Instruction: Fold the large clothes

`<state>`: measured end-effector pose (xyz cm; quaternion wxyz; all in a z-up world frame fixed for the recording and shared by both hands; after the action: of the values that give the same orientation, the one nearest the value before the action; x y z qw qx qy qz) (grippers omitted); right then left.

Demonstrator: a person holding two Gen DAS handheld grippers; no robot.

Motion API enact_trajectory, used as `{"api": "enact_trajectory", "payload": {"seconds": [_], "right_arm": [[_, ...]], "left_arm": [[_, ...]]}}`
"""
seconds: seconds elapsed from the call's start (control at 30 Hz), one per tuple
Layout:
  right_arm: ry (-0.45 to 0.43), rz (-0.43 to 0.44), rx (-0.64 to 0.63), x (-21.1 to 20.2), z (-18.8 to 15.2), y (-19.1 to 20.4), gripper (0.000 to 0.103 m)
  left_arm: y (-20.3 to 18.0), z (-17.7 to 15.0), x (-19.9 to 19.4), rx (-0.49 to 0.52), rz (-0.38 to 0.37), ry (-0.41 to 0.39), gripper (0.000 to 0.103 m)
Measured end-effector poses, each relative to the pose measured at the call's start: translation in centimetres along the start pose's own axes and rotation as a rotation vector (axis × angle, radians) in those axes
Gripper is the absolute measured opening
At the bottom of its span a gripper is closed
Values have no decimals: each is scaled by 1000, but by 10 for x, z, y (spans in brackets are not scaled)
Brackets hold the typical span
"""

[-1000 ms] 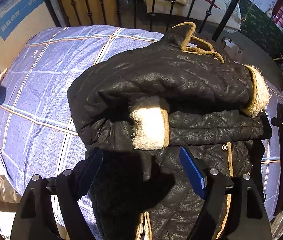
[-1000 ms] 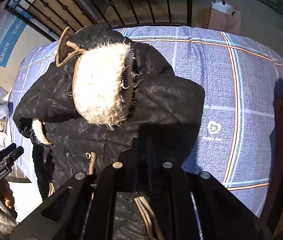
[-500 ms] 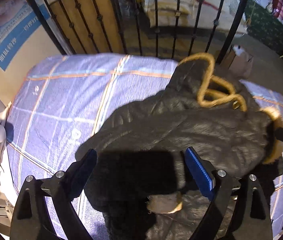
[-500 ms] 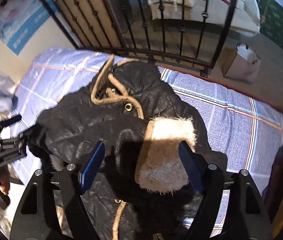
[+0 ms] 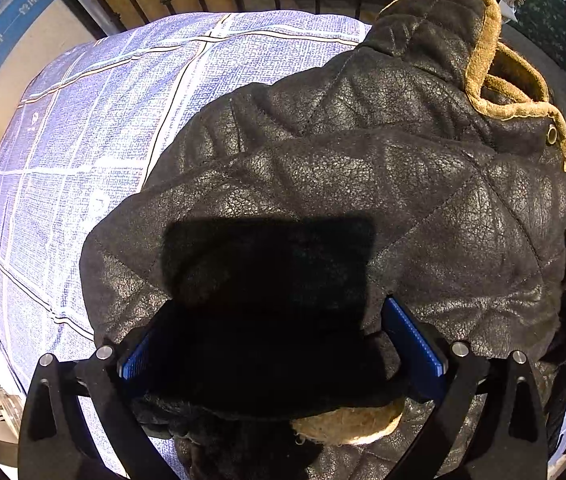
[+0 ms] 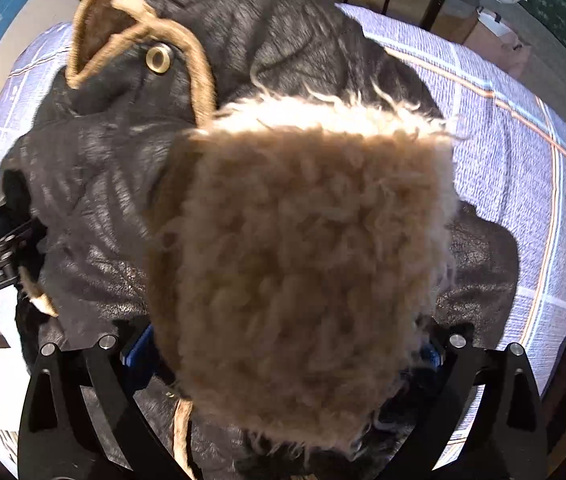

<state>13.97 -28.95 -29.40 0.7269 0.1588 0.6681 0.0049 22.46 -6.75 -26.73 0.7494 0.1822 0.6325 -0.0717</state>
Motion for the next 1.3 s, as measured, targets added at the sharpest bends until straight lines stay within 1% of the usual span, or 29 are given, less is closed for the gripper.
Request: {"api": "enact_trajectory", "payload": {"seconds": [0.03, 0.1, 0.17, 0.2, 0.27, 0.3, 0.4, 0.47, 0.57, 0.6, 0.63, 0.67, 0.7, 0.73, 0.77, 0.8, 0.83, 0.87, 0.9, 0.93, 1.0, 1.03, 1.1, 1.13, 1.2, 1.27, 1.3], "right_arm": [[-14, 13, -1, -8, 1, 1, 97], [-67, 64, -16, -38, 6, 3, 97], [-120, 85, -41, -65, 16, 2, 97], [-162, 90, -56, -82, 27, -1, 97], [-217, 103, -40, -101, 52, -9, 97], [-225, 139, -16, -104, 69, -15, 97], [-176, 272, 86, -87, 113, -26, 97], [-127, 391, 178, -65, 152, -21, 97], [-95, 435, 272, -34, 187, -13, 97], [-60, 442, 282, -20, 194, -7, 97], [-21, 427, 283, -4, 198, -1, 96], [14, 387, 282, 10, 202, 7, 90], [38, 372, 287, 20, 204, 14, 81], [39, 372, 289, 22, 205, 21, 59], [18, 365, 275, 20, 205, 26, 41], [-26, 371, 205, 9, 205, 41, 40], [-51, 362, 131, -1, 202, 52, 35], [-88, 327, 33, -14, 195, 63, 27], [-140, 282, -74, -31, 187, 77, 25], [-212, 258, -192, -56, 170, 94, 23], [-301, 252, -360, -93, 132, 120, 21], [-336, 228, -448, -108, 112, 130, 21], [-375, 167, -575, -121, 85, 141, 21], [-384, 136, -633, -124, 68, 145, 21], [-391, 98, -692, -120, 55, 150, 21], [-393, 52, -712, -112, 57, 146, 21], [-395, 1, -677, -105, 69, 137, 22]], "left_arm": [[0, -1, -1, 1, -4, -3, 98], [1, -1, 0, 11, -11, -17, 98], [1, -4, 2, 10, -20, -22, 98], [1, -4, 2, 5, -23, -20, 98], [1, -2, 3, -3, -23, -14, 98], [2, -2, 3, -6, -20, -13, 98], [4, -6, 4, -2, -13, -16, 98], [4, -6, 3, -3, -15, -18, 98], [3, -8, 2, -7, -15, -18, 98], [1, -7, 2, -7, -13, -18, 98], [-1, -6, 2, -7, -11, -18, 98], [-1, -6, 2, -7, -10, -17, 98], [-1, -6, 2, -6, -10, -17, 98], [-2, -6, 2, -5, -13, -18, 98], [-2, -6, 2, -5, -16, -20, 98], [-2, -7, 1, -5, -18, -23, 98], [-1, -7, 2, -8, -19, -27, 98], [-1, -8, 1, -9, -20, -34, 98], [-1, -10, 0, -8, -19, -41, 98], [-1, -12, 0, -7, -16, -47, 98], [1, -16, -3, -6, -13, -61, 98], [1, -17, -3, -6, -12, -65, 98], [-1, -18, -3, -1, -10, -67, 98], [-2, -18, -3, 1, -9, -65, 98], [-4, -16, -2, 6, -5, -58, 98], [-5, -13, -1, 7, -4, -49, 98], [-5, -11, -2, 5, -4, -46, 98]]}}
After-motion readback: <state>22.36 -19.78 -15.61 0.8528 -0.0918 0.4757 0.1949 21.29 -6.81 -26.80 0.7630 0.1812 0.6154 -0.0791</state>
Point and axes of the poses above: each gripper's, at about its wrist camera, not at the fingertips, and x roughly the way its jaws point, y to its left, z to its top, the point moved 7 cm from there along x, roughly the way its jaws point, and after that the axes turned 6 degrees about z, right-handed, at the moved point
